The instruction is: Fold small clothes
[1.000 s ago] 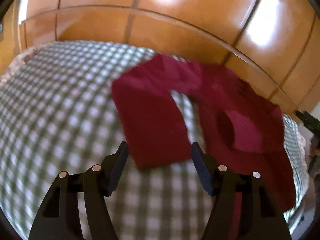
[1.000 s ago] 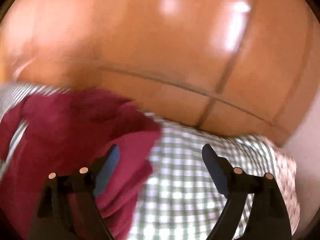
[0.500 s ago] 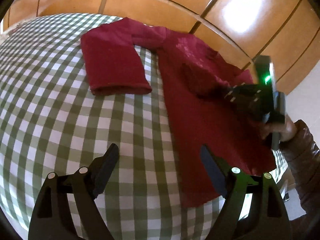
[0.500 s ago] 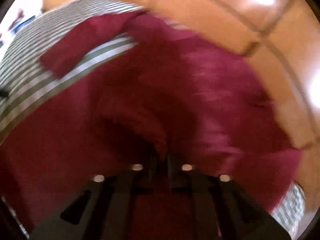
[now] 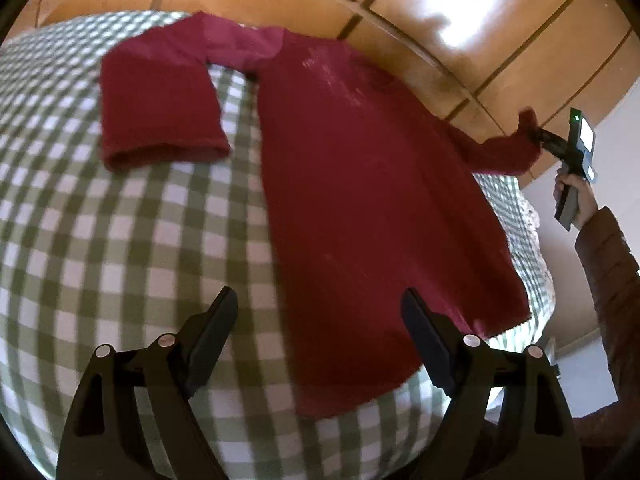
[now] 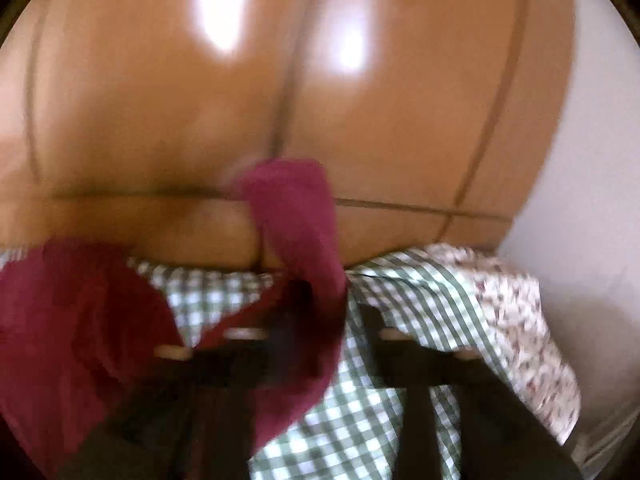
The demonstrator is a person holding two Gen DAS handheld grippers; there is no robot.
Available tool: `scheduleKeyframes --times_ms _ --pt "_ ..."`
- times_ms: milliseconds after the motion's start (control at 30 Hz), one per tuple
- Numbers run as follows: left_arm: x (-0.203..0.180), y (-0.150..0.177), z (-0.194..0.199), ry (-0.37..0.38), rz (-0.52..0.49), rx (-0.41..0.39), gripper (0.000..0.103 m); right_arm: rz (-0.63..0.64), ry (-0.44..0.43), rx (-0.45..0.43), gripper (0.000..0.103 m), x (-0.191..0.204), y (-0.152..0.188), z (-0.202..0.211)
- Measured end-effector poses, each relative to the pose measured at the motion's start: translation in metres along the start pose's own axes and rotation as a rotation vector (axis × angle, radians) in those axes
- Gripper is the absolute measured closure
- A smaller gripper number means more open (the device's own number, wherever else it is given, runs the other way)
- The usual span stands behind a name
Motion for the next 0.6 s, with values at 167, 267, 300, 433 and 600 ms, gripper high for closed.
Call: scheduleKeyframes --times_ms 167,267,300,433,600 --pt "-0.004 0.005 -0.014 0.004 0.011 0.021 0.021 -0.007 -0.13 0.064 0.017 -0.004 0.052 0.024" --pt "-0.006 0.003 -0.022 -0.023 -0.002 0.025 0.029 -0.03 -0.278 0.138 0.017 0.0 0.092 0.042" --pt "-0.008 0.003 -0.024 -0.028 -0.01 0.027 0.037 -0.038 -0.35 0.188 0.018 0.011 0.112 0.051" --pt "-0.017 0.001 -0.036 -0.064 -0.058 0.048 0.075 -0.032 -0.594 0.402 0.049 0.041 0.182 0.078" --pt "-0.008 -0.01 -0.027 -0.058 -0.019 0.003 0.094 0.05 -0.721 0.516 0.059 0.072 0.245 0.115"
Point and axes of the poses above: each gripper's, at about its wrist camera, not at the fingertips, and z roughly against the way its jaws point, x to its left, y to its underside, the point moved 2 cm from there along -z, roughly the way its jaws point, and after that the axes turned 11 degrees about y, right-handed, at the moved point
